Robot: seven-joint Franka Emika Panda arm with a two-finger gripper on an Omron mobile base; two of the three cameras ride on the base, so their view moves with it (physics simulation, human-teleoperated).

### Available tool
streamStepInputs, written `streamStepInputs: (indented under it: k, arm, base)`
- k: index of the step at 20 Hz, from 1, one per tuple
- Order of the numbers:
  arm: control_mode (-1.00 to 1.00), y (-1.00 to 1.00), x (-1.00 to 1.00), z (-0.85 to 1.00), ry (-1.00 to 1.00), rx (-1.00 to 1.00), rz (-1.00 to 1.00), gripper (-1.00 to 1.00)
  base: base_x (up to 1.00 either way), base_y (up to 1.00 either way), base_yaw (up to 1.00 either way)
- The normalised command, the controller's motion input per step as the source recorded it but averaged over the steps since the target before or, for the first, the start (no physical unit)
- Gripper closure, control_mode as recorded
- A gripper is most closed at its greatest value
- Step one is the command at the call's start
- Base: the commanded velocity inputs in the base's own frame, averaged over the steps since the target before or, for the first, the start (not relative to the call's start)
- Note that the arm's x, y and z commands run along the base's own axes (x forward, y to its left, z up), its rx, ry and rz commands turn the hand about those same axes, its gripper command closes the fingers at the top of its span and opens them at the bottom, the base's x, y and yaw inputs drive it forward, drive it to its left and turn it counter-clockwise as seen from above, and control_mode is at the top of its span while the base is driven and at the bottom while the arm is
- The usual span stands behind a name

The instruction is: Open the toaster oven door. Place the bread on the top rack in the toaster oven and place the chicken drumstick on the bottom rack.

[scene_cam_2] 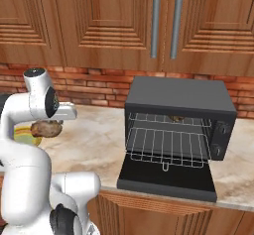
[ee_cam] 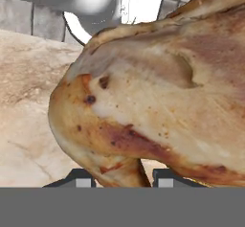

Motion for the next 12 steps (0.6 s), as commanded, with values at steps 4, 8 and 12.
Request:
streamStepInputs:
  k: [4,8,12]
  arm:
    - [-1.0,-1.0,-0.45,0.21,-0.02,0.0,-0.11,1.0]
    - [-1.0,-0.96,-0.51,0.09,-0.08,0.0,-0.16,1.0]
    - [-1.0,-0.89,-0.48,0.05,-0.11,0.0,-0.2,1.0]
  base:
    - [0.0,0.0,0.0]
    - [0.0,0.0,0.0]
    - [0.0,0.0,0.0]
